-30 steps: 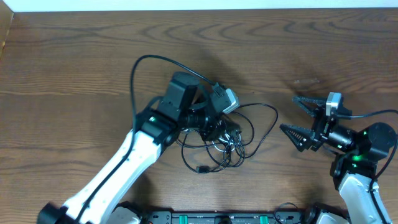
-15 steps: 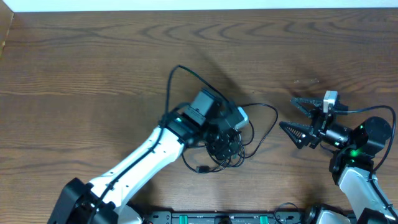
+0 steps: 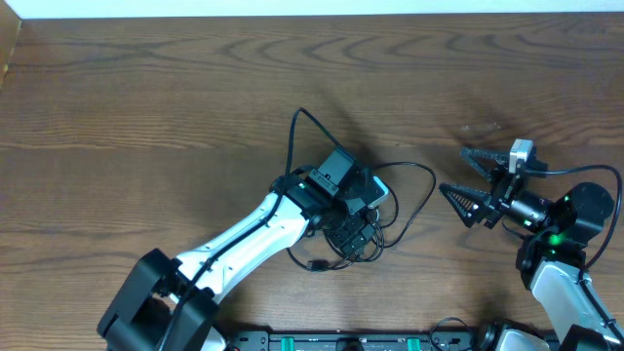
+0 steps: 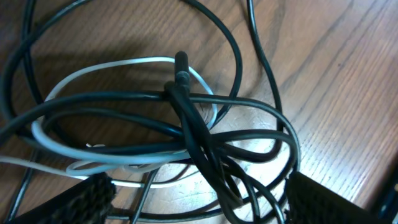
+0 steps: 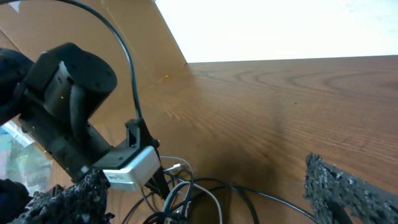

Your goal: Untangle cables

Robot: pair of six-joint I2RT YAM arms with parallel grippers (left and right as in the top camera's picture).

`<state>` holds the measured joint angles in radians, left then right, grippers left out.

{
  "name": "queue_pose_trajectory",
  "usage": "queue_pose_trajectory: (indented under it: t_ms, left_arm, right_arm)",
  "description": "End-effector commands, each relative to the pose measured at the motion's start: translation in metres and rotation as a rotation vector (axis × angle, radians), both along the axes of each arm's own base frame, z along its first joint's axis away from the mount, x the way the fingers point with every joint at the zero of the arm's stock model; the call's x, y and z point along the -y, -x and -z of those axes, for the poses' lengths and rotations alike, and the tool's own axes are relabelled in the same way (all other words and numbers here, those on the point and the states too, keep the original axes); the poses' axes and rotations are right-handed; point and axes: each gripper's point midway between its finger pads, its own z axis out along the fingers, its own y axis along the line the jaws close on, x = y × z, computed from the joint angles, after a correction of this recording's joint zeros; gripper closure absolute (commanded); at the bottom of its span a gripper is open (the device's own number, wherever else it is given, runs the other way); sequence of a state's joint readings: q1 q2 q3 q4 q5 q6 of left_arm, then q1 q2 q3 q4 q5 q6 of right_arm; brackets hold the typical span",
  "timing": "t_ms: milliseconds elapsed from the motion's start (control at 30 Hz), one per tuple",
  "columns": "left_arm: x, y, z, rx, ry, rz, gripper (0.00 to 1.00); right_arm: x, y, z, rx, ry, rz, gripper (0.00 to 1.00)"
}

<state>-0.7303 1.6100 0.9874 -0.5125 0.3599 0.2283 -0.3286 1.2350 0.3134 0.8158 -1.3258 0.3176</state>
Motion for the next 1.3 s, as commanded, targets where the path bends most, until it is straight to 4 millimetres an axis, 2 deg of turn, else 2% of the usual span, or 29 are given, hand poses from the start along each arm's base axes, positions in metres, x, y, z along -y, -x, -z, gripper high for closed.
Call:
queue_pose_trajectory:
  t_ms: [0,33,100,167,200,233,333,433,567,633,733,833,1000,1167,1267]
  left_arm:
    - [0.005,-0.007,0.003,-0.002,0.000,-0.017,0.16]
    - [0.008,-0.005,0.006,-0.021,0.010,-0.009,0.26]
    - [0.015,-0.002,0.005,-0.041,0.046,0.006,0.51]
    - [0.020,-0.004,0.002,-0.034,0.071,0.012,0.91]
    - [0.022,-0.005,0.000,-0.026,0.082,0.013,0.92]
    - [0.024,-0.009,-0.003,-0.009,0.096,0.014,0.92]
    - [0.026,-0.011,-0.012,0.013,0.116,0.015,0.93]
    - [0.028,-0.013,-0.028,0.050,0.148,0.017,0.93]
    - [0.032,-0.017,-0.064,0.140,0.226,0.024,0.92]
    - [0.037,-0.018,-0.090,0.195,0.295,0.037,0.93]
    - [0.043,-0.016,-0.133,0.276,0.419,0.069,0.92]
    - [0.043,-0.011,-0.157,0.304,0.491,0.090,0.93]
    - [0.036,0.003,-0.186,0.262,0.620,0.150,0.92]
    - [0.022,0.004,-0.192,0.199,0.676,0.160,0.92]
    - [0.020,0.016,-0.193,0.183,0.701,0.239,0.92]
  right_arm:
    - [-0.002,-0.004,-0.006,0.032,0.017,-0.003,0.01]
    - [-0.002,-0.004,-0.006,0.032,0.017,-0.003,0.01]
    - [-0.001,-0.004,-0.006,0.032,0.017,-0.002,0.06]
    - [-0.001,-0.004,-0.006,0.032,0.017,-0.002,0.20]
    - [-0.001,-0.004,-0.006,0.033,0.017,-0.002,0.26]
    - [-0.001,-0.004,-0.006,0.033,0.017,-0.002,0.38]
    - [-0.001,-0.004,-0.006,0.033,0.017,-0.002,0.54]
    - [-0.001,-0.004,-0.006,0.033,0.017,-0.002,0.60]
    - [-0.004,-0.003,-0.006,0.036,0.018,-0.012,0.74]
    - [-0.009,-0.002,-0.007,0.043,0.020,-0.030,0.74]
    - [-0.022,0.003,-0.010,0.068,0.025,-0.078,0.61]
    - [-0.035,0.008,-0.014,0.105,0.034,-0.123,0.53]
    - [-0.050,0.017,-0.022,0.189,0.055,-0.195,0.42]
    - [-0.051,0.019,-0.023,0.199,0.057,-0.203,0.38]
    - [-0.051,0.019,-0.025,0.211,0.060,-0.202,0.36]
